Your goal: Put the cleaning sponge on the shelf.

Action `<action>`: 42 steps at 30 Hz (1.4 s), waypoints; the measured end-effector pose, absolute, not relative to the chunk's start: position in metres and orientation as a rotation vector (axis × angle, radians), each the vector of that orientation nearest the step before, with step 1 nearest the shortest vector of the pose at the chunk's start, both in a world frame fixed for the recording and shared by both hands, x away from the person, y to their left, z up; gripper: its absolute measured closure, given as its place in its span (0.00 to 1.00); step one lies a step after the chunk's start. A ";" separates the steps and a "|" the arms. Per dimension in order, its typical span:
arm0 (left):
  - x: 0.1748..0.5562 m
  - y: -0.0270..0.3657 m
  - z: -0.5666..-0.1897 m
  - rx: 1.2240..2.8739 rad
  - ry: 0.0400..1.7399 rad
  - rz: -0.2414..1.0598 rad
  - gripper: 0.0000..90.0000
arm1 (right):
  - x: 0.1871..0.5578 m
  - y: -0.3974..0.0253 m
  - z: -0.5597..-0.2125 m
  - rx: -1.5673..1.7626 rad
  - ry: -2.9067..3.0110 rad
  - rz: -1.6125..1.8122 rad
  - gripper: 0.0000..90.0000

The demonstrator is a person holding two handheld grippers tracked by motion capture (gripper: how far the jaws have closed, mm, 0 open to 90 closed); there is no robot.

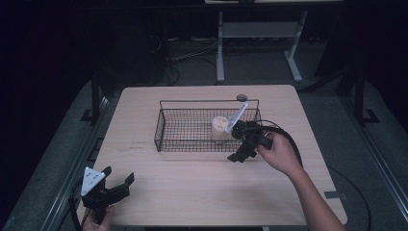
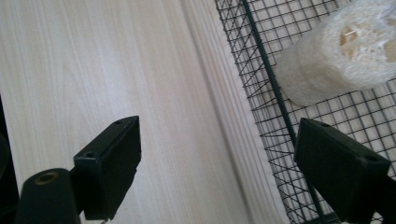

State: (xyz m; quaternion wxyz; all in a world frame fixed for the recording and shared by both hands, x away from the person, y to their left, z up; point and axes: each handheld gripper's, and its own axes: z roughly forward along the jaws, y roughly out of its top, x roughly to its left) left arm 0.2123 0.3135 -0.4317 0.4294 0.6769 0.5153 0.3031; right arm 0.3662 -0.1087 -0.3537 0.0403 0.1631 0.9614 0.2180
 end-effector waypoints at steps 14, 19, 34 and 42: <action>0.212 0.313 -0.432 1.692 1.281 0.762 0.15 | 0.340 -0.113 -0.360 0.434 2.944 0.672 0.16; 0.212 0.313 -0.432 1.692 1.282 0.763 0.15 | 0.335 -0.114 -0.365 0.426 2.948 0.667 0.16; 0.212 0.312 -0.432 1.704 1.278 0.764 0.15 | 0.316 -0.131 -0.384 0.457 2.944 0.654 0.16; 0.212 0.311 -0.433 1.717 1.269 0.763 0.15 | 0.305 -0.151 -0.396 0.510 2.927 0.694 0.16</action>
